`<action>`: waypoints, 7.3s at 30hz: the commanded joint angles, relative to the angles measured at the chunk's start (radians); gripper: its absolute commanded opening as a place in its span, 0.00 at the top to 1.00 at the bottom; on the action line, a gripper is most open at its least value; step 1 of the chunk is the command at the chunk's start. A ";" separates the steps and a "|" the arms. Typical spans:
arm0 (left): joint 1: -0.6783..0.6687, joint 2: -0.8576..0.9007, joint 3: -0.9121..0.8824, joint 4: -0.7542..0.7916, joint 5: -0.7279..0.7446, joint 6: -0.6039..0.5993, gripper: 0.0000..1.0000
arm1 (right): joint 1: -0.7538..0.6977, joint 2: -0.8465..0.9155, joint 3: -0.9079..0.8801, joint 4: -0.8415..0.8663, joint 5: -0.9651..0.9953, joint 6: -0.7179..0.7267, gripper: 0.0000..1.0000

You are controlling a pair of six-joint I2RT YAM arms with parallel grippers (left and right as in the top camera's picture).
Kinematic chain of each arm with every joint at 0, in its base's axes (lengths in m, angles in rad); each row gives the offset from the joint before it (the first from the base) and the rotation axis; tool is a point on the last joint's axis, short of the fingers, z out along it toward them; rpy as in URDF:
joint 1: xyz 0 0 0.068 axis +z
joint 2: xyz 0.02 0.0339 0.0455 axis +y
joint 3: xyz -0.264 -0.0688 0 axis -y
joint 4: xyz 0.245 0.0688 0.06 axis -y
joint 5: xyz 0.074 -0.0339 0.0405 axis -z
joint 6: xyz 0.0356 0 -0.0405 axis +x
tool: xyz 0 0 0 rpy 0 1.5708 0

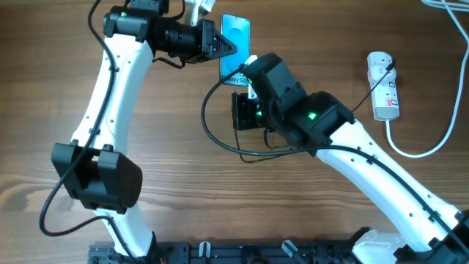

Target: Plug charger to phone and switch on socket

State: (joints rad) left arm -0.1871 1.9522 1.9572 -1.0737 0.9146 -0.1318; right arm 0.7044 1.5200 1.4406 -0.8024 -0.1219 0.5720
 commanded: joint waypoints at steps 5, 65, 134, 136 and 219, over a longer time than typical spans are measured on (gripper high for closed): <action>0.006 -0.024 0.005 0.003 0.098 0.020 0.96 | 0.002 -0.015 0.011 0.001 -0.003 0.042 0.96; 0.009 -0.024 0.005 0.010 0.117 0.072 0.96 | -0.021 -0.015 0.011 0.024 -0.006 0.037 0.96; 0.008 -0.003 0.004 -0.115 -0.320 0.012 0.96 | -0.046 -0.014 0.011 -0.121 0.029 0.057 0.01; 0.007 0.024 0.004 -0.146 -0.325 0.012 0.96 | -0.046 -0.014 0.010 -0.142 0.028 0.058 0.00; -0.012 0.196 -0.132 -0.098 -0.747 -0.117 0.00 | -0.062 0.044 0.013 -0.277 0.045 0.081 0.00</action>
State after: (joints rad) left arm -0.2268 2.2845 1.8004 -1.1633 0.2840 -0.1474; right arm 0.6605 1.5524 1.4330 -1.0649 -0.1028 0.6434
